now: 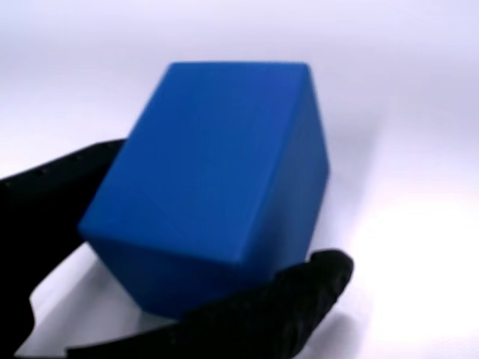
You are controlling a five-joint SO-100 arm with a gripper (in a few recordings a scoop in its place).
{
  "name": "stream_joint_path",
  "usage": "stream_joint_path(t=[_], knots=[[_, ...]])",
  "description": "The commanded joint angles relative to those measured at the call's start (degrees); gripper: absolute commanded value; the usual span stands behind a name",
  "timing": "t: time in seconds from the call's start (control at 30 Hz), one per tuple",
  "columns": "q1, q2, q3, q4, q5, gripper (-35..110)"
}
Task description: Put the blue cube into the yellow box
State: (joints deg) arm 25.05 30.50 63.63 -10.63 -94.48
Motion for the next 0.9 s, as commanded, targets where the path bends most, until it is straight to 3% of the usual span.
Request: stream_joint_path(t=[0.0,0.5,0.87], knots=[[1.1,5.4,-5.8,-1.3,-1.1,28],[2.1,7.4,-4.9,1.1,-3.4,16],[-6.0,37.3,18.3,2.6,-0.3,15]])
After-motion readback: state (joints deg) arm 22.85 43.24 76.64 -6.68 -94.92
